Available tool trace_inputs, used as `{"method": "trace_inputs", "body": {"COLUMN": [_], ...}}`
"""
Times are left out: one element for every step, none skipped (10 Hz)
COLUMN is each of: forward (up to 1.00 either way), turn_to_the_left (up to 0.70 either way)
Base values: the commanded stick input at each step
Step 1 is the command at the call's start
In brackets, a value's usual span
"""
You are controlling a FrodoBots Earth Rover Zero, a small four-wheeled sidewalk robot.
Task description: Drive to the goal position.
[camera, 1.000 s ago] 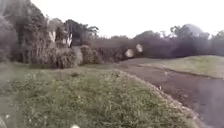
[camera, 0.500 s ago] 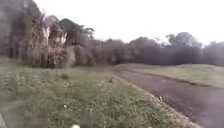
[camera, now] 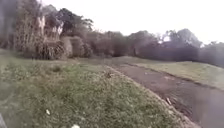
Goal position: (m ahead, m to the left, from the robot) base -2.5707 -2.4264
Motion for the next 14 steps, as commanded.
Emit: {"method": "trace_inputs", "body": {"forward": [0.7, 0.7, 0.7, 0.7, 0.7, 0.7, 0.7, 0.7, 0.7, 0.7, 0.7, 0.7, 0.7, 0.7], "turn_to_the_left": [0.0, 0.0, 0.0, 0.0, 0.0, 0.0, 0.0, 0.0, 0.0, 0.0, 0.0, 0.0, 0.0, 0.0]}}
